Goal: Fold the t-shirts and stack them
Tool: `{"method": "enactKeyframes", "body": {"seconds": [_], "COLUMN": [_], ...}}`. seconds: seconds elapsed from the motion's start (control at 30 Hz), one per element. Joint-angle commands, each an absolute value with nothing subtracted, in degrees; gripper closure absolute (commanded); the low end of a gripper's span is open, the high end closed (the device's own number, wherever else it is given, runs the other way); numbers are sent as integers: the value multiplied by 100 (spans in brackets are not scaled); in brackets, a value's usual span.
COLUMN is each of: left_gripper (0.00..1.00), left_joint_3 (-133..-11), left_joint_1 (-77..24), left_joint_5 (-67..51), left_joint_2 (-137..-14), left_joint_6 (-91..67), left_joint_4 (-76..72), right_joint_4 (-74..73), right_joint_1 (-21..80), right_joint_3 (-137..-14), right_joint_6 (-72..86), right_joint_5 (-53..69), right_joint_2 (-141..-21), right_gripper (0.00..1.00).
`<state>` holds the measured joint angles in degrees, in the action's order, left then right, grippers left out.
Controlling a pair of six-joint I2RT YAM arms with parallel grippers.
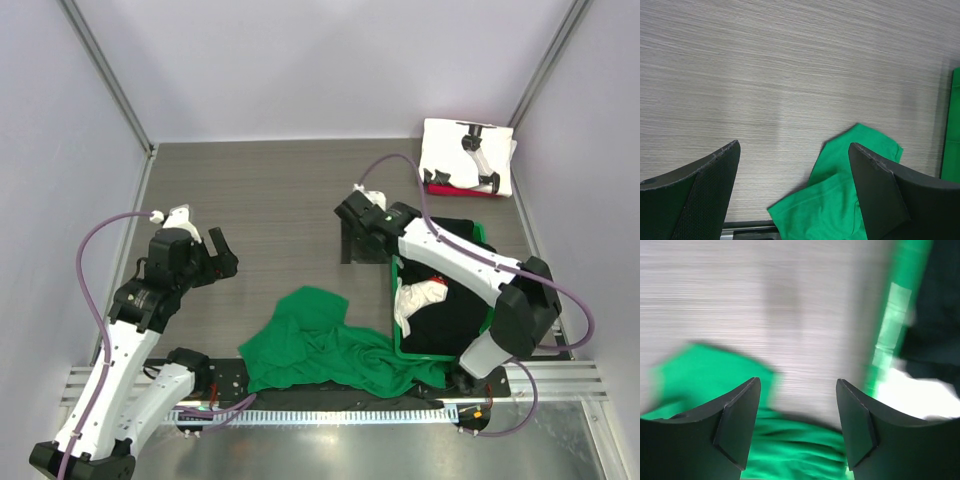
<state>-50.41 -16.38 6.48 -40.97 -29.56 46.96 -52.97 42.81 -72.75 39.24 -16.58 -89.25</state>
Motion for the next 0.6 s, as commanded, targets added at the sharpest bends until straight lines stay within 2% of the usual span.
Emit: {"method": "enactKeyframes", "body": {"seconds": [0.0, 0.1, 0.37, 0.43, 0.57], "left_gripper": [11, 11, 11, 11, 11], "left_joint_3": [-5045, -5045, -5054, -5054, -5045], "left_joint_1": [-1644, -1652, -1652, -1652, -1644], "left_joint_5": [712, 747, 703, 703, 694], "left_joint_2": [-4052, -4069, -4131, -4140, -4140], "left_joint_6": [-2944, -2944, -2944, -2944, -2944], "left_joint_4": [4544, 4553, 4562, 4562, 4562], "right_joint_4": [-4941, -4266, -4236, -4394, -4526], "right_joint_1": [4702, 4737, 4114, 3729, 2832], "right_joint_3": [-7770, -7165, -5338, -5055, -4247], "right_joint_6": [4297, 4648, 5019, 5010, 5010], "right_joint_5": [-1156, -678, -992, -1151, -1309], "right_joint_2": [-9201, -9308, -9168, -8773, -7824], "right_gripper": [32, 32, 33, 37, 36]}}
